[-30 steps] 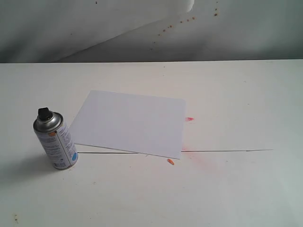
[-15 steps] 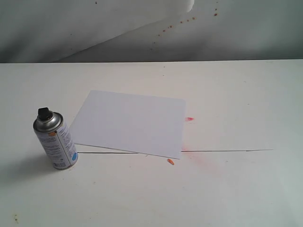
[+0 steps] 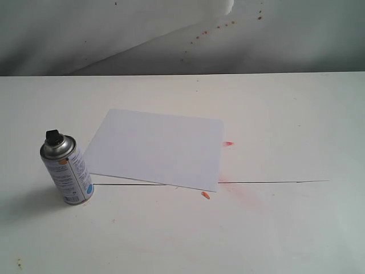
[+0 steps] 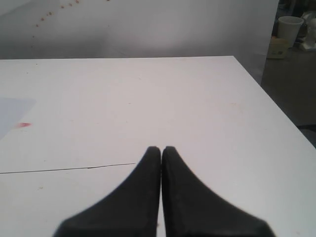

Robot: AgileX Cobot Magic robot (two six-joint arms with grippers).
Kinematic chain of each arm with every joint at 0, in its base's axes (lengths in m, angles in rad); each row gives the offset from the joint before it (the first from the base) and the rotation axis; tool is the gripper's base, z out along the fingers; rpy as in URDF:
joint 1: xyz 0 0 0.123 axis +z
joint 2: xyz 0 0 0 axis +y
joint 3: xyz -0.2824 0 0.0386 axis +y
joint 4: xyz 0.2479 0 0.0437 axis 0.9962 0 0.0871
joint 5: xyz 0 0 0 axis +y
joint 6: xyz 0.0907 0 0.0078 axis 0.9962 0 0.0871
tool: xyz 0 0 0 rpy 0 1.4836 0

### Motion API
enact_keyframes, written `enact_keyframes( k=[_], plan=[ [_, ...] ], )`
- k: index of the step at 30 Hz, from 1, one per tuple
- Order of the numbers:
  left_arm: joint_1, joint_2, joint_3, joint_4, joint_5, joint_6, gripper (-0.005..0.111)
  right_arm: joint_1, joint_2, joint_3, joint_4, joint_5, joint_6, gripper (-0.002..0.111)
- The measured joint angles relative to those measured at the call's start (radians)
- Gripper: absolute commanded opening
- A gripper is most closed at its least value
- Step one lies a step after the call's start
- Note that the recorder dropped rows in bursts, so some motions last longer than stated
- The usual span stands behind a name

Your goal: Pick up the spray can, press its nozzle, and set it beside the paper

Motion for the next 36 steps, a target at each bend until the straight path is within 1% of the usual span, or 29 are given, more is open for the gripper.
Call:
enact_keyframes(
  k=[3,7,12,15,18,20,22,24,27,28,30,31,32,33,34,35,36],
  plan=[
    [0.000,0.148,-0.083,0.002,0.014,0.000,0.000,0.000,0.000,0.000,0.000,0.000,0.000,0.001],
    [0.000,0.323,-0.150,0.004,0.011,0.000,0.000,0.000,0.000,0.000,0.000,0.000,0.000,0.001],
    [0.000,0.556,-0.160,0.004,-0.030,-0.004,0.000,0.000,0.000,0.000,0.000,0.000,0.000,0.001],
    [0.000,0.656,-0.160,0.004,-0.069,-0.004,0.000,0.000,0.000,0.000,0.000,0.000,0.000,0.001],
    [0.000,0.741,-0.160,0.004,-0.109,-0.004,0.000,0.000,0.000,0.000,0.000,0.000,0.000,0.001],
    [0.000,0.761,-0.160,0.004,-0.095,-0.004,0.000,0.000,0.000,0.000,0.000,0.000,0.000,0.001],
    [0.000,0.771,-0.160,0.004,-0.058,-0.004,0.000,0.000,0.000,0.000,0.000,0.000,0.000,0.001],
    [0.000,0.771,-0.160,0.004,0.008,-0.004,0.000,0.000,0.000,0.000,0.000,0.000,0.000,0.001],
    [0.000,0.771,-0.160,0.020,0.081,-0.007,0.003,0.000,0.000,0.000,0.000,0.000,0.000,0.001],
    [0.000,0.771,-0.160,0.020,0.089,-0.007,0.006,0.000,0.000,0.000,0.000,0.000,0.000,0.001],
    [0.000,0.771,-0.160,0.029,0.092,-0.007,0.017,0.000,0.000,0.000,0.000,0.000,0.000,0.001],
    [0.000,0.771,-0.160,0.031,0.092,-0.007,0.025,0.000,0.000,0.000,0.000,0.000,0.000,0.001],
    [0.000,0.771,-0.160,0.031,0.092,-0.007,0.030,0.000,0.000,0.000,0.000,0.000,0.000,0.001],
    [0.000,0.771,-0.160,0.031,0.092,-0.007,0.040,0.000,0.000,0.000,0.000,0.000,0.000,0.001],
    [0.000,0.771,-0.160,0.031,0.092,-0.007,0.045,0.000,0.000,0.000,0.000,0.000,0.000,0.001],
    [0.000,0.771,-0.160,0.031,0.092,-0.007,0.054,0.000,0.000,0.000,0.000,0.000,0.000,0.001],
    [0.000,0.771,-0.160,0.033,0.092,-0.007,0.059,0.000,0.000,0.000,0.000,0.000,0.000,0.001]
  ],
)
